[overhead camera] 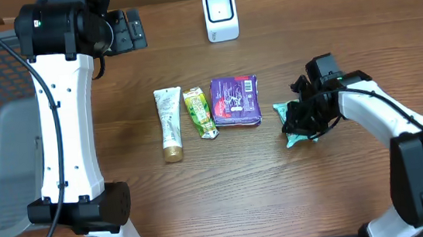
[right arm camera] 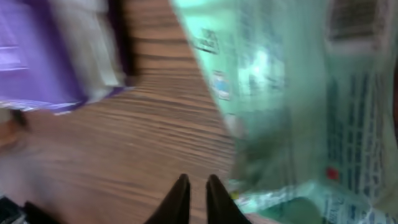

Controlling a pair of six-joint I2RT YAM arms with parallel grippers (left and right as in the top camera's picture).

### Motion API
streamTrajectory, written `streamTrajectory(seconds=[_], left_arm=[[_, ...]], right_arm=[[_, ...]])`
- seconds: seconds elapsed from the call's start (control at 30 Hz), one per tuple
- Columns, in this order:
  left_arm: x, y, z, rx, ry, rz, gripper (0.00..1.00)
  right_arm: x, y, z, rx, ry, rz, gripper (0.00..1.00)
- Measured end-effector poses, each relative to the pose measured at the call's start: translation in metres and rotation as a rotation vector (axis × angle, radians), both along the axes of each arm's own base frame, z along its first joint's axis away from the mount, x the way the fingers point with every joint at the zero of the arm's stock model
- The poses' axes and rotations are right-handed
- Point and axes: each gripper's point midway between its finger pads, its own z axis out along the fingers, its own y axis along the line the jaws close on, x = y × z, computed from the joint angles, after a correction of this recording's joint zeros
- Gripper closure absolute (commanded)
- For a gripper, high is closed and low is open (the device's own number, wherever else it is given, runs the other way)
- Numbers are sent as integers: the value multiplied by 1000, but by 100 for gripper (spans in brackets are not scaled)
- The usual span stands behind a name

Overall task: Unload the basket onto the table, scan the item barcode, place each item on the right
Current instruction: 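Grasp the wipe pack with the right gripper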

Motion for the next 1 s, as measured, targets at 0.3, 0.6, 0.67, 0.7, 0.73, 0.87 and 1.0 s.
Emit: streamTrajectory(seconds=[0.3, 0.6, 0.67, 0.7, 0.73, 0.87, 1.0], left_arm=[[0, 0, 0, 0, 0, 0, 0], [0, 0, 0, 0, 0, 0, 0], [0, 0, 0, 0, 0, 0, 0], [0, 0, 0, 0, 0, 0, 0], [0, 0, 0, 0, 0, 0, 0], [0, 0, 0, 0, 0, 0, 1], [0, 0, 0, 0, 0, 0, 0]], right_arm=[[-10, -21, -25, -124, 82, -60, 92], [5, -74, -20, -248, 92, -189, 85], [14, -82, -5, -238, 86, -191, 66], [18, -84, 1, -227, 81, -193, 55], [23, -86, 11, -210, 71, -183, 40], [48, -89, 49, -116, -12, -144, 23], [63, -103, 59, -80, -93, -116, 22]])
